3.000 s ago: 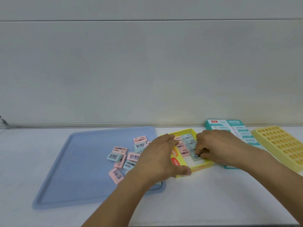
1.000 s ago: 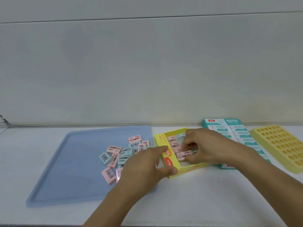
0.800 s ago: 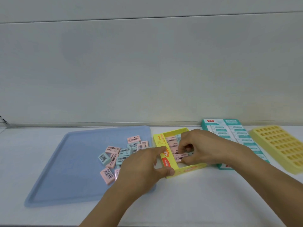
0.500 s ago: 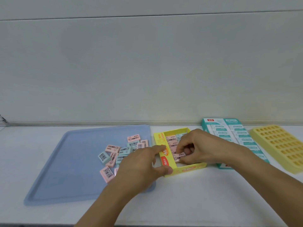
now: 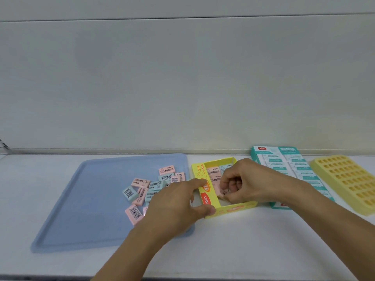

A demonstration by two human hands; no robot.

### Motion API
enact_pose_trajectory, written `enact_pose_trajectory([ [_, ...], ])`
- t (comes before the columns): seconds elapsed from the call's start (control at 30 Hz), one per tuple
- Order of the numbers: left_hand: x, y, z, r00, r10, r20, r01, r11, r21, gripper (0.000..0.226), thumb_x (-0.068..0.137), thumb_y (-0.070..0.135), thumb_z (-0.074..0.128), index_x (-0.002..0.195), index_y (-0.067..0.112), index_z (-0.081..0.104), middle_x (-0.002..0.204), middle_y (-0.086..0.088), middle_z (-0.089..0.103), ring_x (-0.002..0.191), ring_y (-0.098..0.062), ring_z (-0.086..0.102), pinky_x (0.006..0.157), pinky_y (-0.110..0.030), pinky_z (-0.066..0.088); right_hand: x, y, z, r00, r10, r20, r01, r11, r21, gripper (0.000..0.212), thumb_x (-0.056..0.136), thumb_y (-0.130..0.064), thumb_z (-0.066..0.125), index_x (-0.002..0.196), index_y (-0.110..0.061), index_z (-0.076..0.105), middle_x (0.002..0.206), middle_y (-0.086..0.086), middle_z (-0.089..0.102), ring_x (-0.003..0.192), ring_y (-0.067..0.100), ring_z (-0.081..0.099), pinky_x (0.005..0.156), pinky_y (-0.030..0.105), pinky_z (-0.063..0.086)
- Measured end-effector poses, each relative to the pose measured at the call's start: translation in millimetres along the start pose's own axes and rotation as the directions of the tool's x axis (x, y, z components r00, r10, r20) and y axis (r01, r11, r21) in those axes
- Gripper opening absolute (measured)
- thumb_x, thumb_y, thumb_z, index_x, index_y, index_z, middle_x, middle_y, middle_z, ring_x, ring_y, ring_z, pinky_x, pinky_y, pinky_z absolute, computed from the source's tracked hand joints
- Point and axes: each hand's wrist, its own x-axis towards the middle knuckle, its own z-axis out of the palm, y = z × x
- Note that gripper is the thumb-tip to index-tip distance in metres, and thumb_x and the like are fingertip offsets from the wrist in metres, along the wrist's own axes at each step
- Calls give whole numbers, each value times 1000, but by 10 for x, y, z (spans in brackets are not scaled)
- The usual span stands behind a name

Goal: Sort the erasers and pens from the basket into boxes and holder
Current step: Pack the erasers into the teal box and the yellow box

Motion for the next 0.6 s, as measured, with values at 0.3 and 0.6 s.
enact_pose_trajectory([
  [0.3,15,-14,8,999,33,-30,-32,999,17,65,83,62,60,141,46,35,96,18,49,101,-7,50,85,-28,45,81,-133,-43,996,-87,32,93,946,-310,15,75,-40,70,83,-30,62,68,-14,54,64,3,50,54,19,38],
  [0.6,18,-22,-4,1000,21,-17,-21,1000,-5,65,82,62,61,141,47,35,110,17,57,104,-7,52,88,-29,47,47,-143,-12,992,-124,39,130,955,-266,5,81,-31,66,82,-27,67,72,-9,61,67,6,52,58,21,43],
])
